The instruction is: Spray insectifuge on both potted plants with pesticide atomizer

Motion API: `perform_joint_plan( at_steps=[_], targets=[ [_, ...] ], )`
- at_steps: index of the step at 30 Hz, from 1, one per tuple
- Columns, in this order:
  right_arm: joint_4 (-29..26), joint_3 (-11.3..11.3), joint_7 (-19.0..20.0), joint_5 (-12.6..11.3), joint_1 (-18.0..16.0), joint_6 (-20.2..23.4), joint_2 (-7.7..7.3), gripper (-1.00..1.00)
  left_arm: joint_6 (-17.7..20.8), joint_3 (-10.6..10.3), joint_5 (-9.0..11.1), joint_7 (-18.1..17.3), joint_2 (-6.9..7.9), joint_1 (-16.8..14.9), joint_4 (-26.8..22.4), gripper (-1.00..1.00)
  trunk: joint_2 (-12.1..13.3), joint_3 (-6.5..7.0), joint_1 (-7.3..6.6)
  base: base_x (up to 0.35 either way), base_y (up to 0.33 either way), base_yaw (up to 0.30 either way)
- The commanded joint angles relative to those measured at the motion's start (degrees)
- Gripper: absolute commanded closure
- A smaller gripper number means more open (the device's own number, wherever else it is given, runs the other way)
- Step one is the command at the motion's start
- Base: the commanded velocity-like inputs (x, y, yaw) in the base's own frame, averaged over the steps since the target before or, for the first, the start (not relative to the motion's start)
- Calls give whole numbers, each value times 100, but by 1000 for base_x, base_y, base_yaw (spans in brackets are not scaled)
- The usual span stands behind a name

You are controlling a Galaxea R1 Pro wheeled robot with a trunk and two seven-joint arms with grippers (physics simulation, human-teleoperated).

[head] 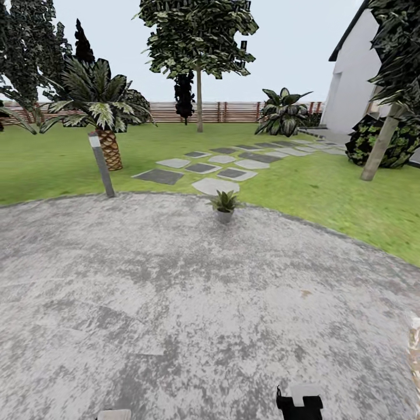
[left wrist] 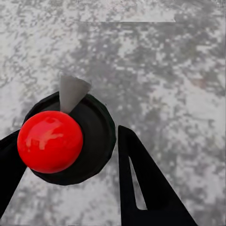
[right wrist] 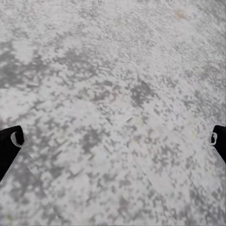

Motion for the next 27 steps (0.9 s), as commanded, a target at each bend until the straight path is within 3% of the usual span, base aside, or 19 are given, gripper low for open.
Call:
perform_joint_plan(
  at_steps=[1,27],
  targets=[
    [5,-40,-30,61,-3,-10,1,-100,-21,32,-60,23,-3,-4,6,100,-2,-5,2,336,0,16],
    [5,-40,-30,76,-1,-11,-13,-100,-21,32,-59,23,-1,4,6,100,-2,-5,2,336,0,1]
  ],
)
